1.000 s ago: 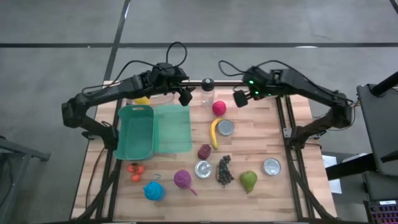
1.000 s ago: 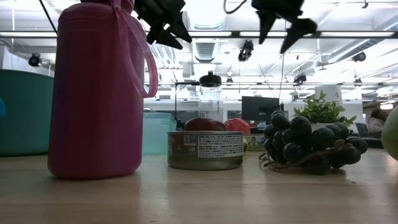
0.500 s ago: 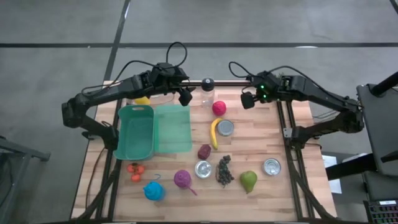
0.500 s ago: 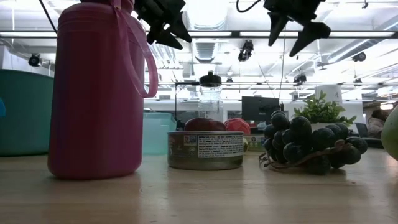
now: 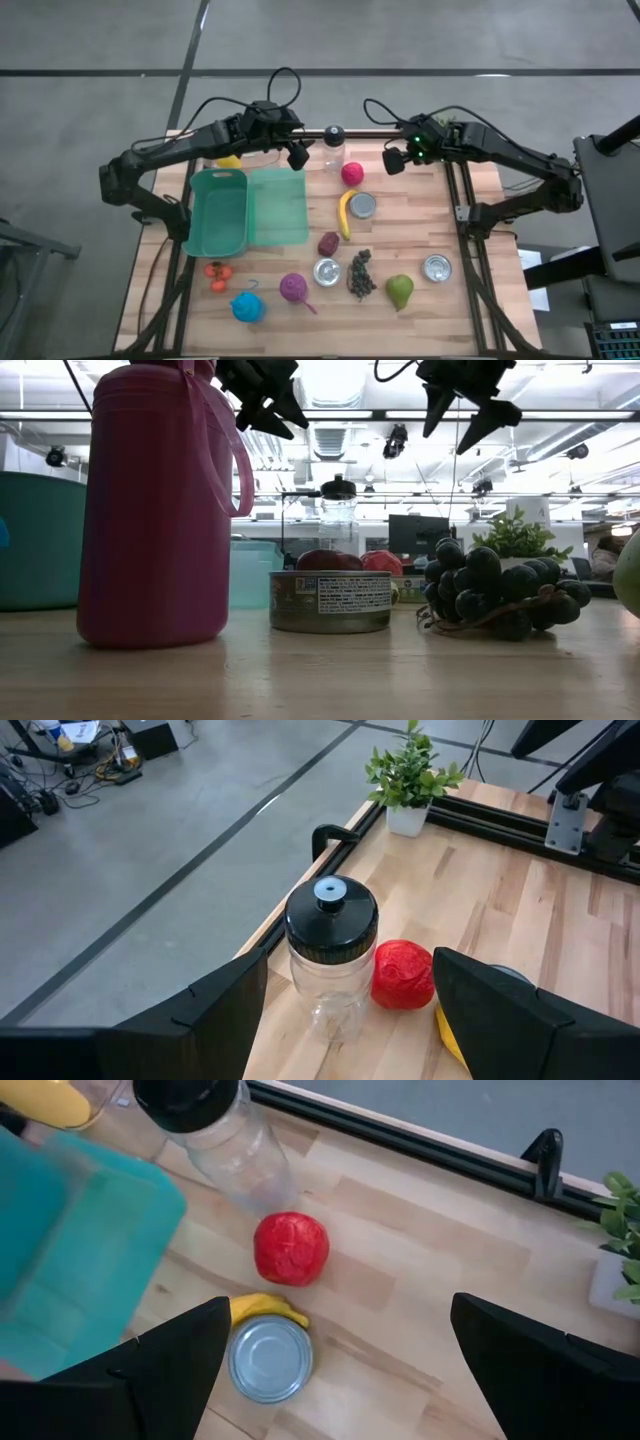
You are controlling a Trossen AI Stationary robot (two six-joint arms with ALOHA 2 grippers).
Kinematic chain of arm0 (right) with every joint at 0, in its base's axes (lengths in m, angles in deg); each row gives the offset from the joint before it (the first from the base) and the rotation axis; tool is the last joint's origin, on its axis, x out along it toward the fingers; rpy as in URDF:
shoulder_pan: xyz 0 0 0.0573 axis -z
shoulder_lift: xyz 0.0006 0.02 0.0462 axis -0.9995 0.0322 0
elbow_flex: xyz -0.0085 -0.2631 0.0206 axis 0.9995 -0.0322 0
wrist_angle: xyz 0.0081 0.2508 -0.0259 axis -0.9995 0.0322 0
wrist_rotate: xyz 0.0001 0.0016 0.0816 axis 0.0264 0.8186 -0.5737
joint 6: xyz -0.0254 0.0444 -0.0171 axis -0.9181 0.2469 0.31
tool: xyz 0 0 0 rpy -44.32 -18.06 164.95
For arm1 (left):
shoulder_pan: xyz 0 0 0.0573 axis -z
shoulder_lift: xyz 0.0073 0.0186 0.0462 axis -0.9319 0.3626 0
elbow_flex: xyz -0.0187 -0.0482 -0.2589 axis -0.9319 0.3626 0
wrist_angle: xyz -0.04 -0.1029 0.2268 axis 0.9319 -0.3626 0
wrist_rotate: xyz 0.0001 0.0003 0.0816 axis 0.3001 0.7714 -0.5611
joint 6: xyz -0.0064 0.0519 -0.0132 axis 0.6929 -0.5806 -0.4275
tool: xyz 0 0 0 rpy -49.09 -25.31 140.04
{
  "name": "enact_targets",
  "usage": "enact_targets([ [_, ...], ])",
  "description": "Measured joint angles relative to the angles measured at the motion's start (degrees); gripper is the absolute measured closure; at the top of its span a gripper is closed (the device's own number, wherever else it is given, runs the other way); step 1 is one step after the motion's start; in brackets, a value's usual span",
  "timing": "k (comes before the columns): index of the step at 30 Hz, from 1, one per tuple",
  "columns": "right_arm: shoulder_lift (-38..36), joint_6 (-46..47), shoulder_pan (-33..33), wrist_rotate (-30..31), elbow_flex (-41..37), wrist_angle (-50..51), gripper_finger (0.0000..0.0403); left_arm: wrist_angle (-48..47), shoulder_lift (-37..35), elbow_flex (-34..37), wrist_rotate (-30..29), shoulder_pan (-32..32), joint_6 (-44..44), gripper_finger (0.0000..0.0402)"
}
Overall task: Pick & Place Food Item
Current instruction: Put the transparent water bottle into the transparent bin
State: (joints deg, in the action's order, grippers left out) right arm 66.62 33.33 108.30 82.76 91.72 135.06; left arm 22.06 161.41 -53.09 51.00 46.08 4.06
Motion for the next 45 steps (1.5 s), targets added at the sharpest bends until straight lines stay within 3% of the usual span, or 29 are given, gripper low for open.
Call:
enact_targets([
  [19, 5.2, 0.13, 0.0, -0.08, 0.85, -0.95, 0.0025, 0.0, 0.0, 0.0, 0.0, -0.02, 0.15, 0.0111],
  [24, 6.2, 0.12, -0.02, -3.41, 0.85, -1.26, 0.0025, -0.01, 0.0, 0.0, 0.0, -0.02, 0.15, 0.0111],
  [45, 5.05, -0.07, -0.04, -6.52, 0.81, -2.34, 0.0025, 0.0, 0.0, 0.0, 0.0, -0.02, -0.07, 0.0111],
])
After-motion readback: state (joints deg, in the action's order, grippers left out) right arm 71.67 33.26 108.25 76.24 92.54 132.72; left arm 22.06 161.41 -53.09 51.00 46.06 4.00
